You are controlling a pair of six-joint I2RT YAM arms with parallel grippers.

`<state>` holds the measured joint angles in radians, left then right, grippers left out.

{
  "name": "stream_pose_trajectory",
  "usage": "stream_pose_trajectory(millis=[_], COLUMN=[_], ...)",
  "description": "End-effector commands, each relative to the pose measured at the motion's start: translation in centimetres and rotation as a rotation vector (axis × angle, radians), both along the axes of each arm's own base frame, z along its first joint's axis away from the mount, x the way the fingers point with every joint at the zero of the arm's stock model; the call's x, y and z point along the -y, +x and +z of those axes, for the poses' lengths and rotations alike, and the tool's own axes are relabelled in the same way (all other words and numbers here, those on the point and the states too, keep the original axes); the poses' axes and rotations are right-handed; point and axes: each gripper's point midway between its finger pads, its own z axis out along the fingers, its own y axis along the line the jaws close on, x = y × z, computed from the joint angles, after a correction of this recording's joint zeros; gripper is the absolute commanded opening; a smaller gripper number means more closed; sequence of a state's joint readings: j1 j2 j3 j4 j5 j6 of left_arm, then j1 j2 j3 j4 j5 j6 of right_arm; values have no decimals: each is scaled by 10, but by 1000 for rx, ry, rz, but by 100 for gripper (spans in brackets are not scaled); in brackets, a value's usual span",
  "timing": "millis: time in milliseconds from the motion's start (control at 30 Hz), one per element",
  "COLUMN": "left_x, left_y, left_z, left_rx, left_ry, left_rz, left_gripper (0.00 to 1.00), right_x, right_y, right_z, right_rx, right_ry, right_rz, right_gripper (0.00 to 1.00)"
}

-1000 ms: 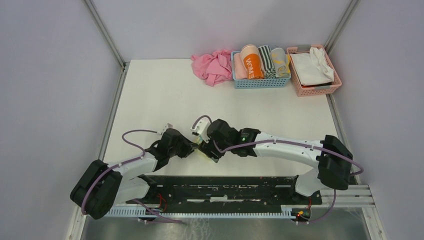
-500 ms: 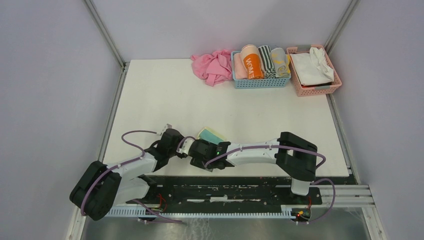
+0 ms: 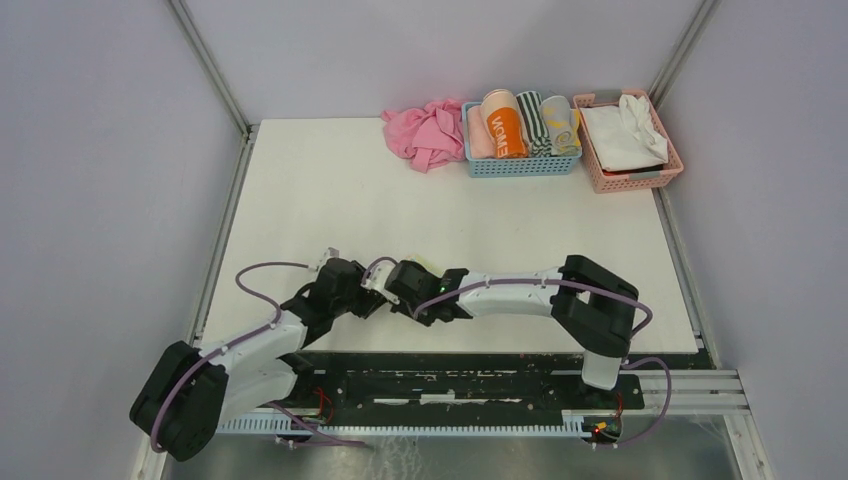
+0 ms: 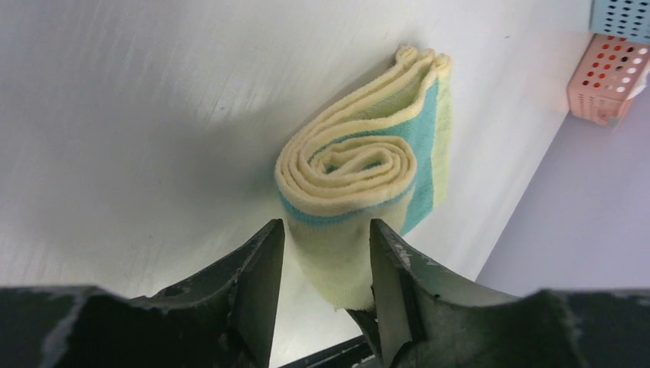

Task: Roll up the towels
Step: Roll the towel at the center of the board.

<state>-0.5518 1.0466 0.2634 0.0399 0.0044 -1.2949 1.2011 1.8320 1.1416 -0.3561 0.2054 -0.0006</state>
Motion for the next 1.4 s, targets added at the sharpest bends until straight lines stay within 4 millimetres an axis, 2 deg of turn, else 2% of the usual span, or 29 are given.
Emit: stream_pose_trajectory(millis=[0, 67, 200, 333, 500, 667, 767, 967, 1067, 1200, 1367], left_x=[-5, -8, -12, -11, -6, 0, 2, 8, 14, 27, 34], left_y=[4, 3, 1, -3, -5, -4, -2, 10, 16, 22, 26], left_z=[17, 23, 38, 45, 47, 38, 33, 30, 25, 21, 16], left_rx=[34, 47, 89, 109, 116, 92, 83, 90, 75, 69, 62], left_ry=[-19, -15, -39, -66, -82, -75, -62, -28, -10, -29, -37], left_rz=[47, 52, 51, 34, -2, -34, -46, -82, -110, -158, -172], left_gripper=[57, 63, 68, 72, 75, 75, 75, 73, 71, 68, 60], right_x=[-8, -13, -22, -29, -32, -22, -14, -1, 7, 22, 40], right_y=[-32, -38, -47, -40, -22, -1, 5, -3, -9, -16, -25], right_z=[-3, 7, 29, 44, 50, 37, 27, -3, -21, -31, -41], right_rx=[-318, -451, -689, -882, -1068, -1213, -1278, -1286, -1248, -1155, -1081], right_ry=[161, 274, 479, 675, 859, 1013, 1069, 986, 878, 735, 566], right_rz=[46, 60, 79, 49, -47, -201, -274, -387, -437, -440, -473], right_gripper=[4, 2, 1, 1, 1, 0, 1, 1, 2, 3, 5])
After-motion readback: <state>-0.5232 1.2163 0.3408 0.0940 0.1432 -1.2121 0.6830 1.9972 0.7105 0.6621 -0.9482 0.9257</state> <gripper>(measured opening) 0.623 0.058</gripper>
